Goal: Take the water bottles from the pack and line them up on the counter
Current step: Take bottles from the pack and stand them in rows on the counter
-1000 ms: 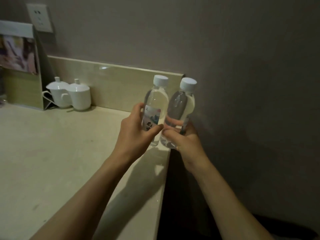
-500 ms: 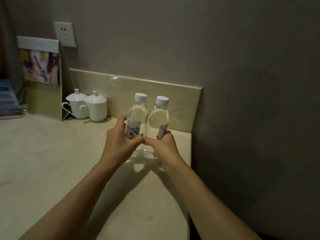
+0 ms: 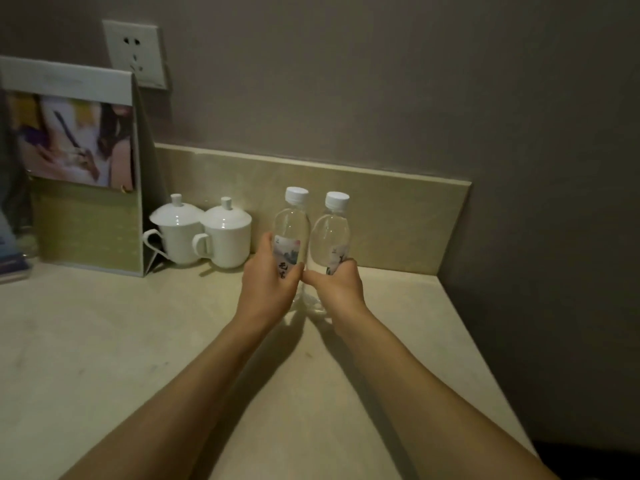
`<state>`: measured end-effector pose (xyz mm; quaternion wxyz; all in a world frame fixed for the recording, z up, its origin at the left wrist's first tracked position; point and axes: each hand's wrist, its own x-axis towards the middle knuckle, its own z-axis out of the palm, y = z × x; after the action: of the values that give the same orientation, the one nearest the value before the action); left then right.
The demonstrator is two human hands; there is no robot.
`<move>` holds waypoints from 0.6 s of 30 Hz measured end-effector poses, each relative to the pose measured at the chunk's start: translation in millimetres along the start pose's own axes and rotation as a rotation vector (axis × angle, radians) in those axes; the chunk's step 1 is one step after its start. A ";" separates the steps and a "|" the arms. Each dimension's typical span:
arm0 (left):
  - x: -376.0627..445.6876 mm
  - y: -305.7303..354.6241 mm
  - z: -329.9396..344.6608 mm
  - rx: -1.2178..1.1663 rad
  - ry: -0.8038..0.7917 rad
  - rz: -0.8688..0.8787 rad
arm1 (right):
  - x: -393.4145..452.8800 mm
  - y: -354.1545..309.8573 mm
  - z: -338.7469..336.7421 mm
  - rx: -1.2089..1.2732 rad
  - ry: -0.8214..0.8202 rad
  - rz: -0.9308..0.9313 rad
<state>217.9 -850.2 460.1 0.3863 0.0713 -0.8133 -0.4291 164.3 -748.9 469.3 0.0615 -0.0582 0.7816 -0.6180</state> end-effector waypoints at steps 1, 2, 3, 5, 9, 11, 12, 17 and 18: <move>3.3 -5.5 -1.7 -0.010 -0.001 -0.007 | 0.7 -1.1 7.9 -0.018 0.013 0.009; 6.6 -10.5 -2.9 -0.021 0.000 -0.013 | 1.5 -2.1 14.7 -0.035 0.024 0.019; 9.8 -15.4 -3.8 -0.031 0.000 -0.021 | 2.5 -3.2 20.3 -0.049 0.035 0.027; 16.2 -23.8 -4.0 -0.050 -0.006 -0.032 | 6.7 -4.4 28.1 -0.063 0.055 0.041; 24.8 -33.9 -2.5 -0.076 -0.005 -0.036 | 12.6 -3.9 34.3 -0.069 0.089 0.039; 25.0 -39.2 -3.3 -0.040 -0.003 -0.026 | 15.7 -2.5 33.6 -0.094 0.075 0.026; 25.0 -41.9 -5.1 -0.016 -0.017 -0.034 | 16.9 -2.0 32.3 -0.119 0.061 0.015; 35.2 -44.9 -18.1 0.191 -0.104 -0.120 | 17.2 1.9 19.8 -0.423 -0.038 -0.031; 36.1 -44.5 -18.7 0.268 -0.106 -0.126 | 17.1 4.1 16.8 -0.494 -0.042 -0.046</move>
<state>196.2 -906.0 453.3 0.3019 0.1504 -0.8765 -0.3435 150.2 -766.8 461.0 0.0478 -0.1020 0.9060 -0.4080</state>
